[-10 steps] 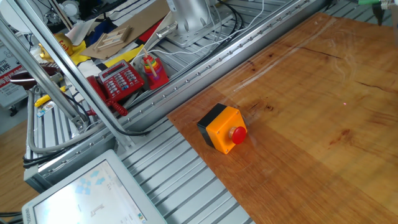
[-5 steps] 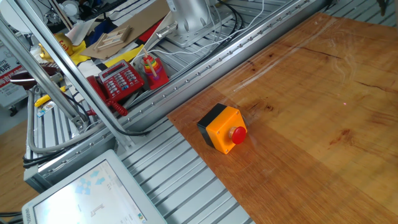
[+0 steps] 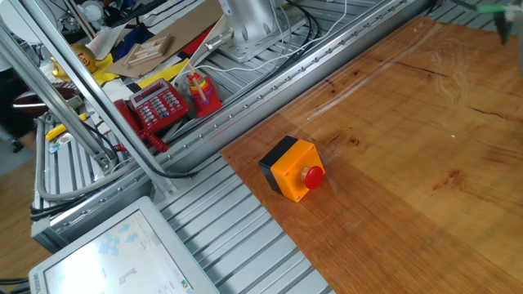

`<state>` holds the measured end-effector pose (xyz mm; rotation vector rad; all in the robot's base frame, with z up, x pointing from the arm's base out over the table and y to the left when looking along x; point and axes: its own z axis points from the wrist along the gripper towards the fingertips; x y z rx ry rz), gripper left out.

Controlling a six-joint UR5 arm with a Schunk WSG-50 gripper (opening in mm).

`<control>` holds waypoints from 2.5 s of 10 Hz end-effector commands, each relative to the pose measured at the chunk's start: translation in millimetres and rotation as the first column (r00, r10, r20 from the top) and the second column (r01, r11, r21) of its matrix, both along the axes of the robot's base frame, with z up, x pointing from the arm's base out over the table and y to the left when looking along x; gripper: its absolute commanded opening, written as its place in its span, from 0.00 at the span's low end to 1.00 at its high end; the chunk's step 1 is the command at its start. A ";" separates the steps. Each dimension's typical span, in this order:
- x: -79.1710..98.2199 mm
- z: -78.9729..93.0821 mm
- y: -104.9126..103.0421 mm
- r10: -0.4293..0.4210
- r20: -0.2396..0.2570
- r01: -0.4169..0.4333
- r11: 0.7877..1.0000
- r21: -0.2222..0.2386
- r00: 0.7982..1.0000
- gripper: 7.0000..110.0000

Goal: Place the handset of the telephone on the corresponding phone cradle

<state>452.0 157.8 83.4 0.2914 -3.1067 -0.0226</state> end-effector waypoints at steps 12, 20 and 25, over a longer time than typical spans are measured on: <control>19.5 -14.2 11.2 -0.071 0.166 0.083 0.994 -0.069 0.984 0.00; -45.5 -8.9 37.8 0.369 -0.062 -0.365 0.928 0.070 0.927 0.00; -47.8 -15.3 23.9 0.402 -0.083 -0.403 0.915 0.000 0.912 0.00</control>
